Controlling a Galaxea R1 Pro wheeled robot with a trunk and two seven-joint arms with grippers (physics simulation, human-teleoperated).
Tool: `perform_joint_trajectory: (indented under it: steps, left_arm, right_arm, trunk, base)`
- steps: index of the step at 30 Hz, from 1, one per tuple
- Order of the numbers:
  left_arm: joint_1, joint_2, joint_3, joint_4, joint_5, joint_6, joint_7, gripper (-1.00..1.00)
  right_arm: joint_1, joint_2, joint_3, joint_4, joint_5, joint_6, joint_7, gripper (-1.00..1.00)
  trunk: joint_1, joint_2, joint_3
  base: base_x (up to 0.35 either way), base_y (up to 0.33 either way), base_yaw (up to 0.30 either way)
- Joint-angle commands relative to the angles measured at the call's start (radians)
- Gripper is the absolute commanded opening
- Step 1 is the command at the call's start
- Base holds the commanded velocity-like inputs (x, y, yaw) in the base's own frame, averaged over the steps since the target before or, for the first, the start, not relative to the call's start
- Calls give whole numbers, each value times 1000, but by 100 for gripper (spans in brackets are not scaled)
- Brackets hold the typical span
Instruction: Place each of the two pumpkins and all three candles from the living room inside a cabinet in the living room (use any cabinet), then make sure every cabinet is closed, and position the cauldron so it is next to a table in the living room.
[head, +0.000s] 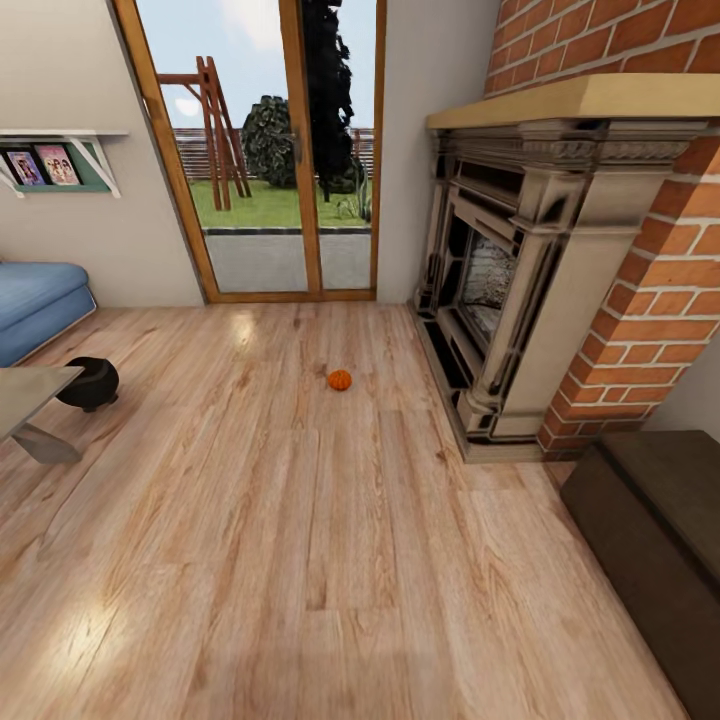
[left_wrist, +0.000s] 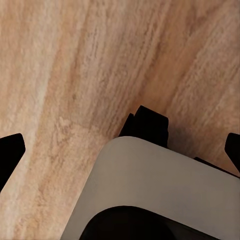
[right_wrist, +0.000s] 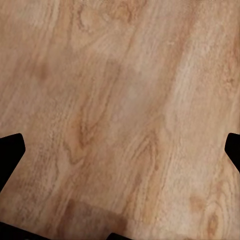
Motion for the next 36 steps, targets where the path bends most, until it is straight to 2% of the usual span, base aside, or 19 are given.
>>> perform_joint_trajectory:
  steps: [1,8,36]
  left_arm:
    - [0,0,0,0,0,0,0,100]
    - [1,1,0,0,0,3,-1,100]
    - [1,4,0,0,0,6,-2,100]
  right_arm:
    - [0,0,0,0,0,0,0,100]
    - [0,0,0,0,0,0,0,100]
    - [0,0,1,1,0,0,0,100]
  trunk:
    - [0,0,0]
    - [0,0,0]
    - [0,0,0]
  base:
    - [0,0,0]
    - [129,0,0]
    - [327,0,0]
